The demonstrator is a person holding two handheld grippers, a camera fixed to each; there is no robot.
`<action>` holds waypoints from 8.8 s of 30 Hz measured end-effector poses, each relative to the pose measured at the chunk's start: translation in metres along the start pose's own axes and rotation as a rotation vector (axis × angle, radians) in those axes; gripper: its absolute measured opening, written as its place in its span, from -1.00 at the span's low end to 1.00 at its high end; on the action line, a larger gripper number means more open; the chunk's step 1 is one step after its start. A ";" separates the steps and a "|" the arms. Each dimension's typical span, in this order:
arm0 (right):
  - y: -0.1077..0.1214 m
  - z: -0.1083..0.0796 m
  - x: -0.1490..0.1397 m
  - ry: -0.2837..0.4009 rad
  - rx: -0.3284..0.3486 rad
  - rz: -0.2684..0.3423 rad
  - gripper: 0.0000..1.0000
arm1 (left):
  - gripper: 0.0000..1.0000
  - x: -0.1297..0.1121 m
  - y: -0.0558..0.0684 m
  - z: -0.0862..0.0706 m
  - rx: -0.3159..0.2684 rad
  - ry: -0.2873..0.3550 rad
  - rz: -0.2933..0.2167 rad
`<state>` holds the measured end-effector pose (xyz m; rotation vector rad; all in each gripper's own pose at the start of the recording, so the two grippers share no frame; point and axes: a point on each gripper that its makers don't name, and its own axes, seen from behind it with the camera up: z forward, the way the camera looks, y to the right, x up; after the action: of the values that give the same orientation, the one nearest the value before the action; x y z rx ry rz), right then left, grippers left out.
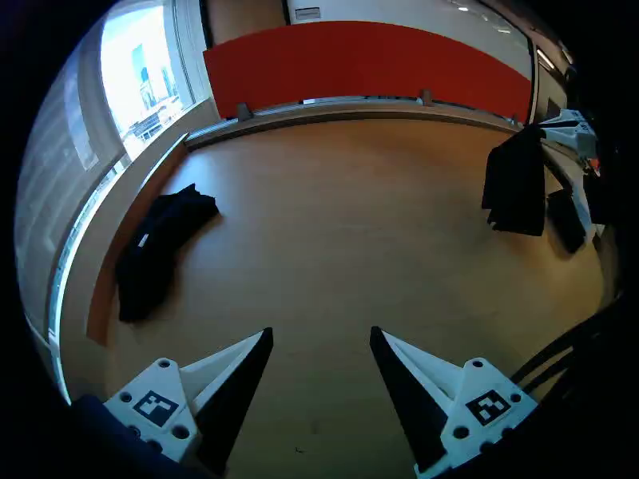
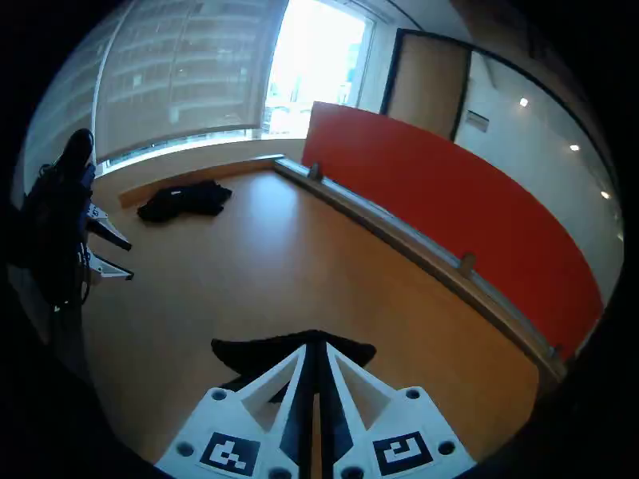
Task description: Fold towel
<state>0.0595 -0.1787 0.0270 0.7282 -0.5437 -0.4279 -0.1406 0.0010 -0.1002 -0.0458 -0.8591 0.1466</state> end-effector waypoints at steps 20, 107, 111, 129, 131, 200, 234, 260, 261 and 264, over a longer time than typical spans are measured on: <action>0.130 -0.069 -0.061 -0.062 -0.185 0.091 -0.95 | 0.80 0.006 0.007 0.003 0.006 -0.007 0.023; 0.168 -0.222 -0.347 -0.411 -0.474 0.431 -0.95 | 0.80 0.020 0.025 -0.006 -0.005 -0.010 0.114; 0.163 -0.220 -0.362 -0.434 -0.472 0.458 -0.95 | 0.80 0.021 0.023 -0.007 -0.001 -0.008 0.117; 0.156 -0.208 -0.398 -0.490 -0.490 0.535 -0.95 | 0.80 0.024 0.028 -0.007 -0.004 -0.008 0.126; 0.156 -0.208 -0.398 -0.488 -0.492 0.535 -0.95 | 0.80 0.024 0.028 -0.008 -0.003 -0.008 0.125; 0.172 -0.206 -0.250 -0.022 -0.676 0.545 1.00 | 0.80 0.043 0.025 -0.007 -0.022 0.063 0.056; 0.186 -0.218 -0.154 0.276 -0.742 0.532 1.00 | 0.80 0.153 0.003 -0.038 0.038 0.515 -0.039; 0.145 -0.185 -0.071 0.355 -0.685 0.470 1.00 | 0.80 0.207 -0.018 -0.061 0.025 0.705 -0.088; 0.142 -0.183 -0.066 0.362 -0.680 0.471 1.00 | 0.80 0.207 -0.018 -0.061 0.021 0.707 -0.087; 0.133 -0.174 -0.051 0.381 -0.667 0.473 1.00 | 0.80 0.209 -0.016 -0.061 0.012 0.715 -0.087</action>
<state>0.1474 0.0259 -0.0011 0.0197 -0.1741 -0.0083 0.0421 0.0168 0.0180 -0.0452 -0.1460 0.0450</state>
